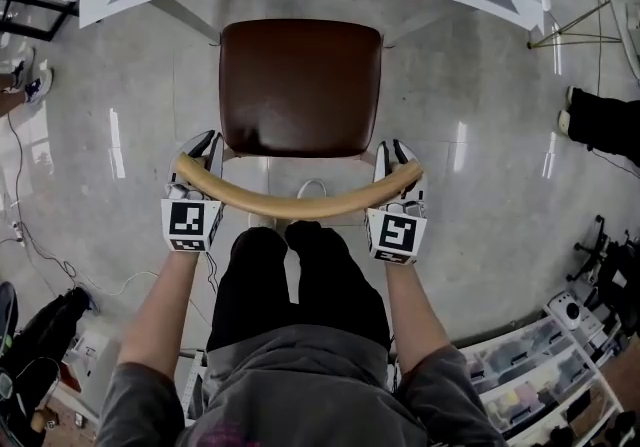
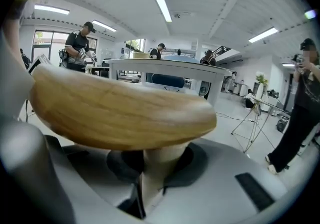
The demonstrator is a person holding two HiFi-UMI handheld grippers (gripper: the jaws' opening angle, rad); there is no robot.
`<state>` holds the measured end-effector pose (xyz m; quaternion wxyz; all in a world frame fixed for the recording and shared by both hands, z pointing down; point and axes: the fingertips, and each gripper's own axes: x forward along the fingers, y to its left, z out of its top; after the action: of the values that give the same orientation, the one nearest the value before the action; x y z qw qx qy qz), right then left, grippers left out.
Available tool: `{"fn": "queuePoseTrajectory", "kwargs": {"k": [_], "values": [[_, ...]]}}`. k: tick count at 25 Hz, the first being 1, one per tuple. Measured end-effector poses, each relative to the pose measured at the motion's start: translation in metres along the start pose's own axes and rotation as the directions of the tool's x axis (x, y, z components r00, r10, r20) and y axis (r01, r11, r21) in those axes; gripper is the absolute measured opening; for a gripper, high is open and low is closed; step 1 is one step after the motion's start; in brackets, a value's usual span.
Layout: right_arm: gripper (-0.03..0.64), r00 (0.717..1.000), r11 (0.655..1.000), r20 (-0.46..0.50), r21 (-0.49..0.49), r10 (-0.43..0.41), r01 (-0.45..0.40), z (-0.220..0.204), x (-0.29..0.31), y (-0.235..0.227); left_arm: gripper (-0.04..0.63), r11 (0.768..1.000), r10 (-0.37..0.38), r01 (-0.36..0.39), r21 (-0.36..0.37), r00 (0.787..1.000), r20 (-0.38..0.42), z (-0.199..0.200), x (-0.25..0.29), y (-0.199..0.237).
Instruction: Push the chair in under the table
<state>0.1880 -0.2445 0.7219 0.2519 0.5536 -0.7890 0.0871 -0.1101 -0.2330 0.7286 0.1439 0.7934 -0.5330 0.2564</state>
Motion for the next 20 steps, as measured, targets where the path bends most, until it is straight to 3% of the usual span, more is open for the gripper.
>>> {"fn": "queuePoseTrajectory", "kwargs": {"k": [10, 20], "values": [[0.069, 0.996, 1.000, -0.080, -0.001, 0.027, -0.028, 0.008, 0.012, -0.005, 0.026, 1.000, -0.010, 0.009, -0.019, 0.999, -0.040, 0.012, 0.008, 0.006], [0.063, 0.998, 1.000, -0.057, 0.015, 0.016, -0.015, 0.033, 0.038, -0.022, 0.019, 1.000, -0.003, 0.003, 0.015, 1.000, -0.021, 0.043, 0.028, 0.019]]}}
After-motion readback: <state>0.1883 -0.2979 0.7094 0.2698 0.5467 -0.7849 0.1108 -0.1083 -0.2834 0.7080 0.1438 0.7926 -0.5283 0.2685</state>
